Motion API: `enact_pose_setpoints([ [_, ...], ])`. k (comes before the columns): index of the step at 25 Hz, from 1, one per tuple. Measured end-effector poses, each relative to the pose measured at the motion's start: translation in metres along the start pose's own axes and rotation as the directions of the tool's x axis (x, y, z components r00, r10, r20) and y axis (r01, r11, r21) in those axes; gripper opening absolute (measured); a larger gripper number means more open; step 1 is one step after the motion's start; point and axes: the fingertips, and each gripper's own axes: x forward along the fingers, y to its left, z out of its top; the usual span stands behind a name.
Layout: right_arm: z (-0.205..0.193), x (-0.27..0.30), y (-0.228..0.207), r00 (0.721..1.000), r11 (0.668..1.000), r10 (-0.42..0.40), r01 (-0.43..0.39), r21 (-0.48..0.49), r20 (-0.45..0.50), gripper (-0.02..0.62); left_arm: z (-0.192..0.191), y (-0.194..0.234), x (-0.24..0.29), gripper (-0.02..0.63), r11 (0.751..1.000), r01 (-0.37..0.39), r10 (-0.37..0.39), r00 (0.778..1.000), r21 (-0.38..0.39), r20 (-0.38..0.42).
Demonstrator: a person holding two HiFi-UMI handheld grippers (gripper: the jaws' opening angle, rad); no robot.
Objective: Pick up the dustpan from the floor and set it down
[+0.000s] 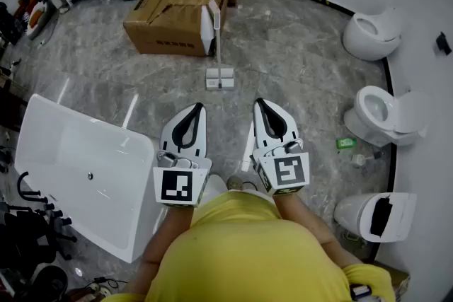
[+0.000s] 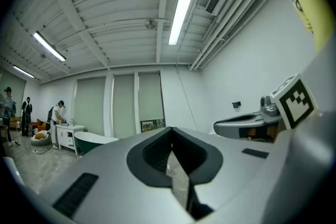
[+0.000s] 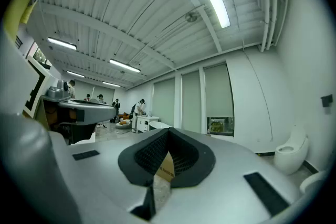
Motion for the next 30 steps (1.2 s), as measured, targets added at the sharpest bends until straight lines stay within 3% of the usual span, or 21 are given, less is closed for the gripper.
enact_pose_setpoints([
  [6, -0.007, 0.012, -0.007, 0.999, 0.999, 0.039, -0.040, 0.022, 0.018, 0.012, -0.011, 0.001, 0.015, -0.002, 1.000, 0.000, 0.000, 1.000, -0.015, -0.008],
  [12, -0.025, 0.050, -0.018, 0.998, 0.996, 0.060, -0.059, 0.069, -0.027, 0.068, -0.025, 0.025, 0.048, -0.002, 1.000, -0.009, 0.009, 0.999, -0.023, -0.036],
  [17, -0.040, 0.109, -0.036, 0.997, 0.996, 0.046, -0.041, 0.080, -0.061, 0.100, -0.036, 0.063, 0.097, -0.002, 1.000, -0.003, 0.002, 0.999, -0.021, -0.051],
  [30, -0.048, 0.271, -0.069, 0.995, 0.995, -0.022, 0.031, 0.091, -0.094, 0.110, -0.046, 0.156, 0.228, -0.002, 0.992, 0.124, -0.124, 0.992, -0.022, -0.031],
])
